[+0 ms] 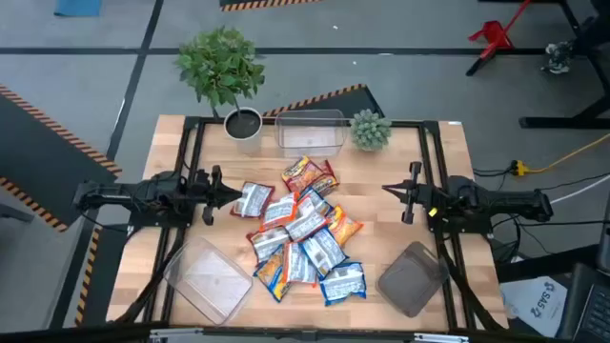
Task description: Sort Maruchan noodles
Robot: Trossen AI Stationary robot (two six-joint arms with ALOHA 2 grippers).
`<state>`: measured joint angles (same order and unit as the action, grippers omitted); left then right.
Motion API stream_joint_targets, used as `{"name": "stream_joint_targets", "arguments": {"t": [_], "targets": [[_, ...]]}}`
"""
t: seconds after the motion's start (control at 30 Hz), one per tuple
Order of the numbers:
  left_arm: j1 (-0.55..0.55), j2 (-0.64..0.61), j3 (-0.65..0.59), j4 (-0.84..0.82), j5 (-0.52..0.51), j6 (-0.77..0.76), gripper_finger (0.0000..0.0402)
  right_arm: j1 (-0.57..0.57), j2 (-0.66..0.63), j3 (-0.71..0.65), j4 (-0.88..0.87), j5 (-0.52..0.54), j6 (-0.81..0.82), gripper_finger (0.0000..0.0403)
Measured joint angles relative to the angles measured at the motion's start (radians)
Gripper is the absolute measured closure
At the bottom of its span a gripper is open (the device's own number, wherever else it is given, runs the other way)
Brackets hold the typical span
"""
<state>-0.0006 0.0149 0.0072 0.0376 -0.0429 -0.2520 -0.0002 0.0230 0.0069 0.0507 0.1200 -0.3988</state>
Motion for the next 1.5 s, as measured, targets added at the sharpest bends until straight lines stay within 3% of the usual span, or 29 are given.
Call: {"name": "stream_joint_targets", "arguments": {"t": [1.13, 1.27, 1.43, 1.5], "targets": [[0.0, 0.0, 0.0, 0.0, 0.0, 0.0, 0.0378, 0.0, 0.0, 0.0, 0.0, 0.0, 0.0, 0.0403], [0.0, 0.0, 0.0, 0.0, 0.0, 0.0, 0.0378, 0.0, 0.0, 0.0, 0.018, 0.058, 0.001, 0.0403], [0.0, 0.0, 0.0, 0.0, 0.0, 0.0, 0.0378, 0.0, 0.0, 0.0, 0.093, 0.082, 0.09, 0.0403], [0.0, 0.0, 0.0, 0.0, -0.002, 0.001, 0.0378, 0.0, 0.0, 0.0, 0.125, 0.132, 0.219, 0.0403]]}}
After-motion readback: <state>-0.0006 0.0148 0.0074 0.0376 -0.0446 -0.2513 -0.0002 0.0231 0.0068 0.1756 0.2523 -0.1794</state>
